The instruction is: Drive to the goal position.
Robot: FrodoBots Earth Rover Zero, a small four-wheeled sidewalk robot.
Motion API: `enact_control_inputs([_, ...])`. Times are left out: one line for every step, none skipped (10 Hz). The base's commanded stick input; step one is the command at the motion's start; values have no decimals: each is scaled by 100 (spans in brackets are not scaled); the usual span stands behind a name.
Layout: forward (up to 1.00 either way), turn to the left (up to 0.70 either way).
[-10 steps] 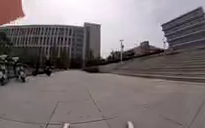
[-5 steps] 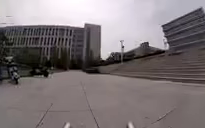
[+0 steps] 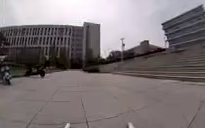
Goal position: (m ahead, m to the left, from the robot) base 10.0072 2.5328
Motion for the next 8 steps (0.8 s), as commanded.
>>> enact_control_inputs([85, 6])
enact_control_inputs([85, 9])
enact_control_inputs([85, 12])
enact_control_inputs([85, 19])
enact_control_inputs([85, 25])
enact_control_inputs([85, 27])
enact_control_inputs([85, 26])
enact_control_inputs([85, 17])
